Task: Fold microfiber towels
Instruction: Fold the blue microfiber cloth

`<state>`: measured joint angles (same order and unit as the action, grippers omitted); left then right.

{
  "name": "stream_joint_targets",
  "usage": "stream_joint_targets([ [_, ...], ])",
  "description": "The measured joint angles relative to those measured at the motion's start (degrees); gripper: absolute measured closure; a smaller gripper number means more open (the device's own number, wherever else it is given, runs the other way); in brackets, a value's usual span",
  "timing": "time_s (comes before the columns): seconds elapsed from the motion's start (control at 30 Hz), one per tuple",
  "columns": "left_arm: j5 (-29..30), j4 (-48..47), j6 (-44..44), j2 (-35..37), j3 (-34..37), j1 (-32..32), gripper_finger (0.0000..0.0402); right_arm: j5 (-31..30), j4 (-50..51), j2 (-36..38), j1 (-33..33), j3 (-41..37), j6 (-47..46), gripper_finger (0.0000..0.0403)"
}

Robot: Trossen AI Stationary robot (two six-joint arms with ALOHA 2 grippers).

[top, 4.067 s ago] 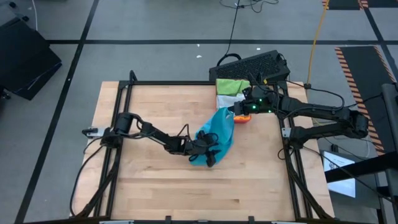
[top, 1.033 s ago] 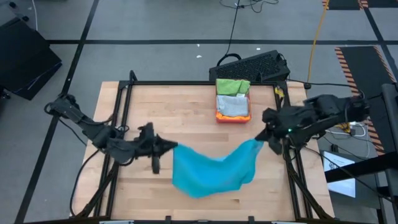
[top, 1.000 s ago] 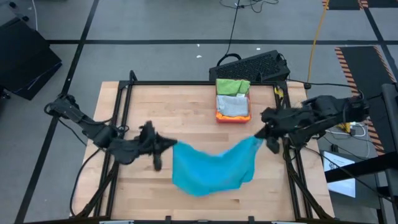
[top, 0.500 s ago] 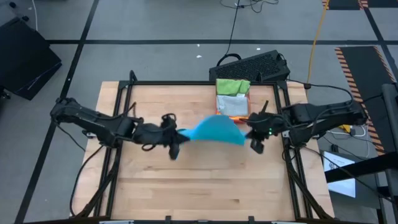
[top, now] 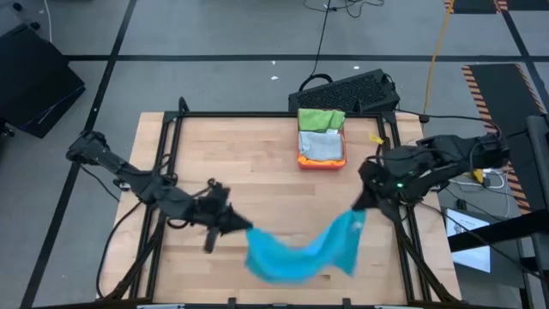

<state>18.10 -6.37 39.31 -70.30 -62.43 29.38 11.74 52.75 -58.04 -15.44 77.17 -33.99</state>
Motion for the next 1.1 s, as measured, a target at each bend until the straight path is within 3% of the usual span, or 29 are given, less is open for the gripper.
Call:
stream_joint_targets([
  [0.17, 10.62, -19.55, 2.62, -2.01, 2.70, -6.13, 0.0397, -16.25, -0.95, 0.00, 5.19, -9.95, 9.06, 0.0403],
  [0.27, 10.92, -19.58, 3.01, -3.05, 8.32, -11.02, 0.0399, -25.52, -8.20, -0.06, 9.68, -20.52, 10.95, 0.0403],
  [0.37, 10.51, -14.72, 2.05, -4.25, 13.45, -15.34, 0.0395, -28.77, -17.62, -0.13, 14.06, -30.49, 11.08, 0.0403],
  [0.53, 5.29, -6.76, -1.94, -4.45, 17.84, -19.47, 0.0399, -26.84, -21.29, -0.09, 17.80, -36.33, 11.28, 0.0403],
  [0.63, 1.08, -4.37, -3.99, -4.40, 18.03, -19.96, 0.0393, -21.30, -22.14, 0.37, 18.01, -36.40, 12.99, 0.0403],
  [0.73, -2.22, -2.48, -4.94, -4.18, 17.97, -18.89, 0.0396, -14.20, -24.42, 1.03, 17.98, -36.37, 13.32, 0.0403],
  [1.1, -5.24, -7.22, -5.73, -4.30, 17.99, -12.23, 0.0398, -3.93, -20.72, 1.03, 17.03, -36.43, 8.15, 0.0403],
])
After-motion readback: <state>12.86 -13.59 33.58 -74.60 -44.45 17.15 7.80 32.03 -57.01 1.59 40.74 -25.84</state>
